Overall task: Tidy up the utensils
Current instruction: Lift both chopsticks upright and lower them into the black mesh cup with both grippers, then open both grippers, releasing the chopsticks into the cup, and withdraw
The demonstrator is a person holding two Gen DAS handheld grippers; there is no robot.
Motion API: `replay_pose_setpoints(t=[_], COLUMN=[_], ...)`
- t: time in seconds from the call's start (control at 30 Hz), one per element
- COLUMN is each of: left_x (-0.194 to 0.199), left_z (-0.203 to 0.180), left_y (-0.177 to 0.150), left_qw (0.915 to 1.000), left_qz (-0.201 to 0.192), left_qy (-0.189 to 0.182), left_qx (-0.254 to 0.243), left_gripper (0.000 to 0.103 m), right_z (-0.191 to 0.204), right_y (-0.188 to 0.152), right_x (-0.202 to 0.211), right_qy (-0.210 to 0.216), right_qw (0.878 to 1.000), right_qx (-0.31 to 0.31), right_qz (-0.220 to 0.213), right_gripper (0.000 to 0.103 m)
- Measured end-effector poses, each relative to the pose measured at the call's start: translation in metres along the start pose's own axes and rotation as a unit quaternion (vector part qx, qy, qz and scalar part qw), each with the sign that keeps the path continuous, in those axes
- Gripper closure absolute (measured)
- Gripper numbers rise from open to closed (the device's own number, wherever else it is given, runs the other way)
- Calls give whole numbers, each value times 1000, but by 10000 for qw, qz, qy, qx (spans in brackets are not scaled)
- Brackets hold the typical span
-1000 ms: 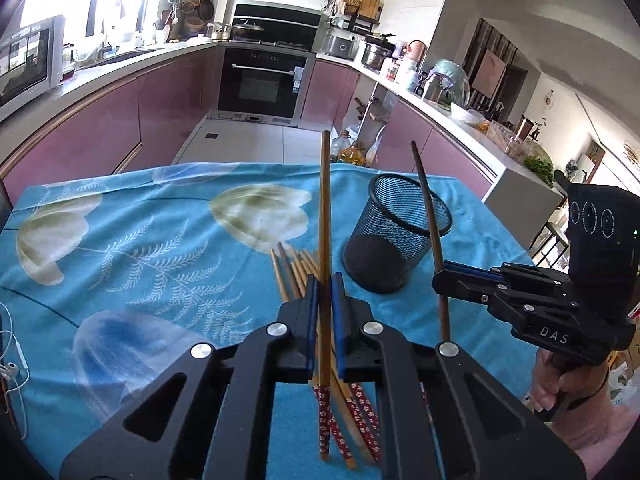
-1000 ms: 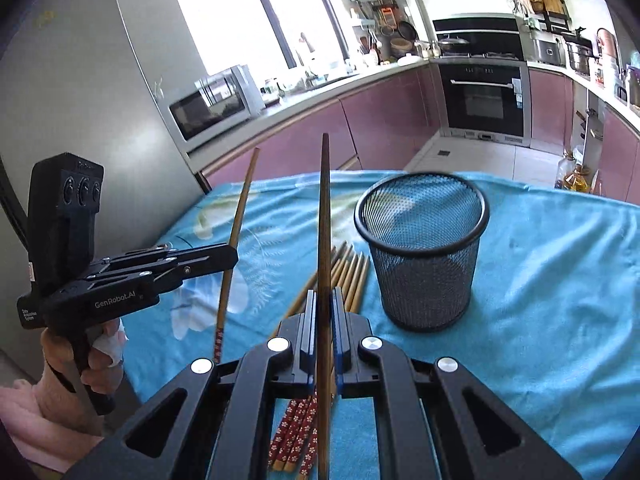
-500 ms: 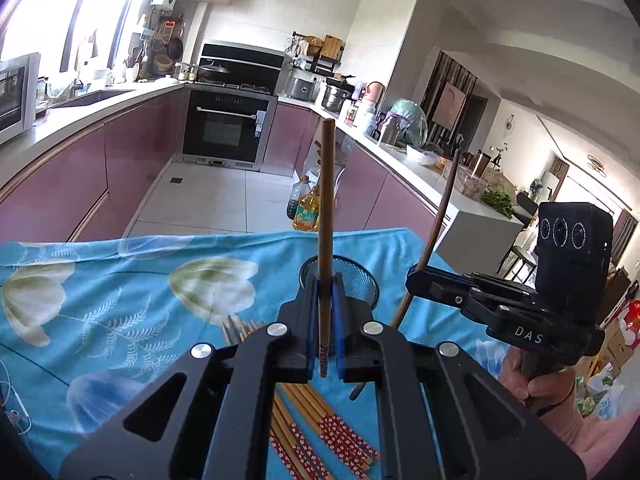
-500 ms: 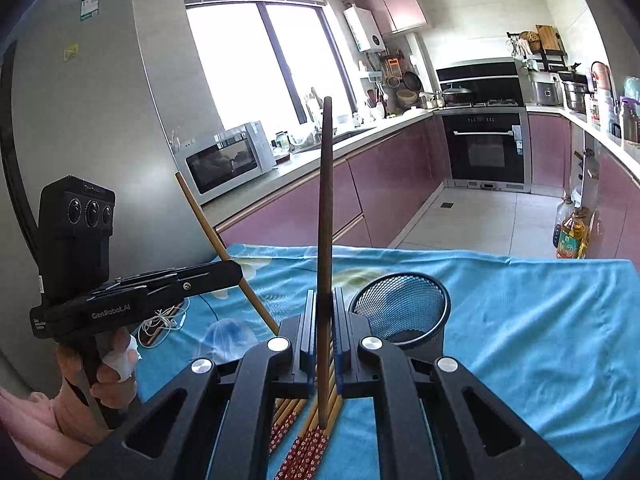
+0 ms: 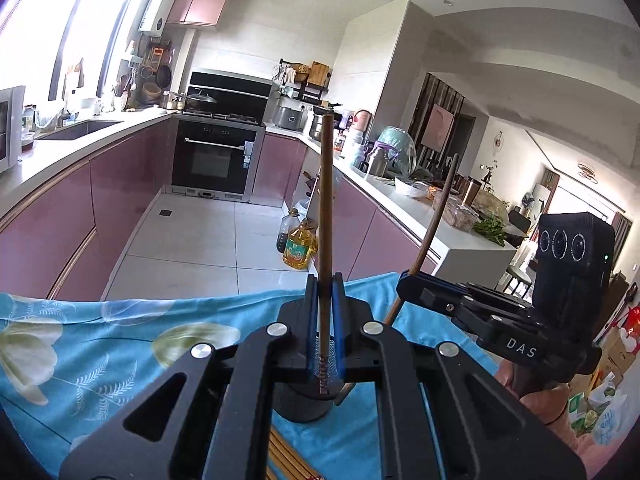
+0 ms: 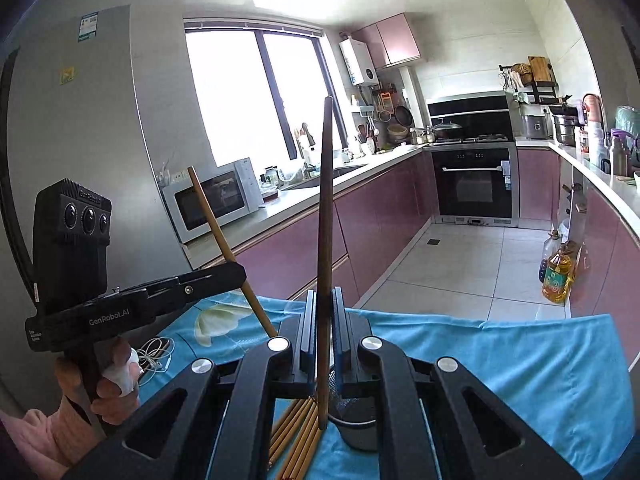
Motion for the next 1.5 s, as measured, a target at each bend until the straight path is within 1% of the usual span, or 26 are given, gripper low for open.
replay_pose_setpoints(t=[0.07, 0.2, 0.33, 0.47, 0.57, 0.7, 0.83, 0.9, 0.93, 0.97, 1.07, 1.17, 1.2, 1.27, 1.3, 1.37, 1.43, 1.5], left_x=[-8, -27, -48, -69, -83, -100, -108, -108, -107, -105, -96, -86, -81, -69, -61, -51, -42, -37], left_z=[-2, -4, -2, 2, 11, 25, 32, 36, 40, 40, 44, 50, 52, 57, 63, 69, 74, 80], left_y=[1, -7, -22, -47, -63, -77, -79, -81, -81, -82, -84, -86, -88, -92, -96, -103, -113, -130], left_qw=[10000, 9995, 9978, 9944, 9918, 9902, 9904, 9909, 9912, 9917, 9925, 9929, 9929, 9929, 9927, 9918, 9901, 9871], left_qz=[60, 280, 630, 1045, 1269, 1390, 1361, 1310, 1279, 1233, 1121, 1023, 988, 923, 911, 916, 1015, 1164], left_qy=[27, 120, 166, 150, 159, 146, 241, 289, 324, 374, 477, 603, 658, 744, 787, 887, 967, 1104], left_qx=[-34, -110, -138, -111, -51, 21, 53, 64, 52, 32, 27, 32, 26, 38, 50, 59, 28, -24], left_gripper=[95, 95, 95, 95, 95, 95, 94, 85, 83, 78, 73, 68, 64, 59, 58, 57, 54, 54], right_z=[-5, -15, -19, -24, -27, -34, -40, -42, -42, -43, -41, -35, -33, -25, -19, -6, 7, 18], right_y=[4, -1, -17, -41, -56, -64, -64, -63, -63, -63, -62, -61, -61, -62, -63, -69, -81, -99], right_x=[-3, -15, -32, -49, -59, -70, -74, -74, -73, -72, -67, -58, -54, -45, -41, -32, -27, -26], right_qy=[-60, -155, -200, -267, -326, -412, -481, -468, -466, -459, -501, -473, -472, -418, -350, -184, -48, 69], right_qw=[10000, 9998, 9987, 9957, 9926, 9896, 9889, 9893, 9896, 9900, 9910, 9924, 9930, 9941, 9947, 9951, 9942, 9917], right_qx=[-16, -25, -25, -21, -25, -105, -250, -299, -310, -313, -263, -231, -193, -98, -40, 68, 227, 323], right_qz=[-18, 125, 465, 885, 1167, 1372, 1382, 1352, 1322, 1300, 1216, 1109, 1065, 993, 966, 969, 1052, 1243], right_gripper=[97, 97, 97, 97, 97, 95, 95, 94, 93, 88, 78, 72, 71, 66, 65, 59, 57, 57])
Point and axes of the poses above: each gripper's, at about its wrist camera, not at the fingertips, and x roughly against the way its jaws point, z to its left, y to its top, the point moved 10 cm from there along -x, roughly the way its jaws point, and after that the axes turned 1 degree about -y, right-handed, at the moved point
